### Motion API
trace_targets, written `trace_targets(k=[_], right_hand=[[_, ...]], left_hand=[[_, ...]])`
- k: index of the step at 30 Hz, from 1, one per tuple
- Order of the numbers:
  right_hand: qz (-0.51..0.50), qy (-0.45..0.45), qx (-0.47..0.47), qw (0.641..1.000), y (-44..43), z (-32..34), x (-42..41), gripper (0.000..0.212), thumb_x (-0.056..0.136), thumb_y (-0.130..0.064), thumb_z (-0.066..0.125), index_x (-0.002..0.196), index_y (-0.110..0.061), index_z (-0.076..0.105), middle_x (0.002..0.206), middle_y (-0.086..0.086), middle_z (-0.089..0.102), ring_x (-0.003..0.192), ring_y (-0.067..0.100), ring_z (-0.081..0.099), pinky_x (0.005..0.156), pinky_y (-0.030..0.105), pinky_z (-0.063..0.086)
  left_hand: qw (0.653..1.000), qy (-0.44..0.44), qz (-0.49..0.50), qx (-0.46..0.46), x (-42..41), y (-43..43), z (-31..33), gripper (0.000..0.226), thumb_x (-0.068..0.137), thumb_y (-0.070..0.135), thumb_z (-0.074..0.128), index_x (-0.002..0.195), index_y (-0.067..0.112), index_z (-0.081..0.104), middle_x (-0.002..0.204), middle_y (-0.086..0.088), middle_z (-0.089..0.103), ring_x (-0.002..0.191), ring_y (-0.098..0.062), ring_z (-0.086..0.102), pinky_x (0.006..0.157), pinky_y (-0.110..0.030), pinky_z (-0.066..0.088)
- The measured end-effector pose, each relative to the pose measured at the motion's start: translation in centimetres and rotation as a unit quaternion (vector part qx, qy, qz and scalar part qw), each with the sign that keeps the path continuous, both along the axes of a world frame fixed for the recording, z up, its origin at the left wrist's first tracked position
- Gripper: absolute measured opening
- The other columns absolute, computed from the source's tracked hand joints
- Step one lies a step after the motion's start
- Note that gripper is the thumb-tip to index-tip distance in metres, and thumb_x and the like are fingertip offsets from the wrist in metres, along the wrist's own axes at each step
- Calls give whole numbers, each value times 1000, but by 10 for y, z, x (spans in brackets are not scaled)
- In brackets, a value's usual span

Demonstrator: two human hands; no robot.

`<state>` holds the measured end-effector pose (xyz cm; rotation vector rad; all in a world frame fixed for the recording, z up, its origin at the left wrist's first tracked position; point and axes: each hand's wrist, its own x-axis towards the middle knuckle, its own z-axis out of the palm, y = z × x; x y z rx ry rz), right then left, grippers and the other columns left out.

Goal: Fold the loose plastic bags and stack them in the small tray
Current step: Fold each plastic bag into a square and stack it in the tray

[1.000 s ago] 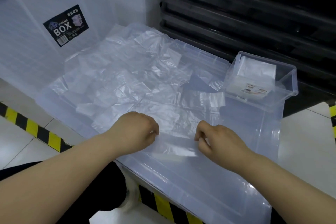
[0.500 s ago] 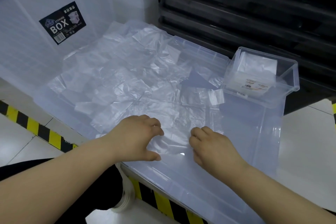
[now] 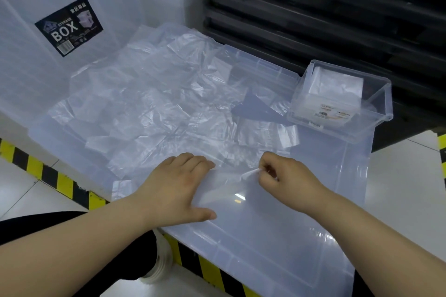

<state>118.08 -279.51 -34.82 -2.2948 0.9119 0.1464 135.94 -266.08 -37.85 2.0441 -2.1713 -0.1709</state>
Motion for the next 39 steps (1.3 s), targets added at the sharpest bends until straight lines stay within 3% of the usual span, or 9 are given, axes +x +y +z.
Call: trace_targets(k=[8, 14, 17, 21, 25, 28, 31, 35, 39], right_hand=[[20, 13, 11, 1000, 3, 10, 0, 19, 86, -25, 53, 73, -27, 38, 68, -13, 45, 69, 12, 45, 60, 20, 33], [123, 74, -167, 975, 19, 9, 6, 26, 89, -36, 49, 108, -19, 44, 103, -6, 52, 84, 17, 45, 61, 27, 28], [59, 49, -106, 991, 11, 9, 5, 14, 93, -24, 44, 80, -21, 46, 80, -4, 51, 78, 17, 41, 62, 27, 30], [-62, 42, 75, 994, -10, 17, -3, 20, 87, -18, 56, 67, -20, 58, 73, -5, 60, 79, 14, 56, 72, 24, 41], [-148, 5, 175, 973, -22, 13, -8, 22, 87, -11, 56, 66, -14, 61, 61, -4, 64, 53, 3, 58, 56, 12, 44], [-186, 17, 174, 967, -24, 7, -6, 27, 88, -9, 54, 61, -12, 58, 59, 3, 63, 52, 11, 58, 52, 17, 44], [-184, 30, 162, 969, -24, 4, -3, 33, 85, -4, 51, 52, -12, 56, 57, 6, 64, 49, 15, 57, 49, 21, 43], [-159, 50, 140, 976, -20, 3, 1, 31, 83, -7, 51, 53, -12, 58, 60, 9, 64, 47, 11, 55, 50, 20, 42], [-126, 67, 100, 985, -14, 0, 5, 25, 84, -10, 52, 59, -10, 59, 54, 2, 61, 41, 3, 51, 54, 20, 46]], left_hand=[[999, 33, 12, -13, 7, -9, 3, 40, 66, 26, 34, 72, 21, 73, 76, 10, 69, 63, -10, 67, 48, -15, 48], [985, 121, 115, 47, 10, -11, 16, 60, 73, 40, 21, 104, 22, 69, 104, 6, 68, 99, -16, 62, 74, -21, 42], [940, 259, 196, 102, 17, -15, 21, 22, 89, 38, 46, 83, 29, 65, 97, 7, 67, 97, -12, 59, 73, -14, 38], [885, 375, 251, 113, 29, -19, 20, 26, 86, 13, 61, 62, 21, 62, 51, 19, 61, 55, 9, 54, 57, -3, 37], [854, 417, 291, 110, 28, -19, 20, 28, 87, 11, 61, 60, 16, 59, 43, 11, 59, 44, 8, 53, 52, -1, 36], [865, 370, 320, 112, 26, -21, 21, 23, 89, 17, 60, 65, 13, 58, 44, 8, 57, 44, 3, 53, 49, -5, 36], [935, 179, 307, 13, 23, -20, 21, 15, 90, 26, 55, 92, 12, 58, 66, 3, 54, 65, -13, 55, 60, -22, 38], [985, 47, 108, -128, 8, -15, 3, 38, 85, 37, 42, 110, 10, 54, 99, -13, 66, 95, -25, 54, 84, -36, 39], [995, 9, 57, 77, -11, -12, -2, 77, 89, 56, -1, 138, 12, 39, 141, -13, 43, 133, -25, 35, 112, -31, 9]])
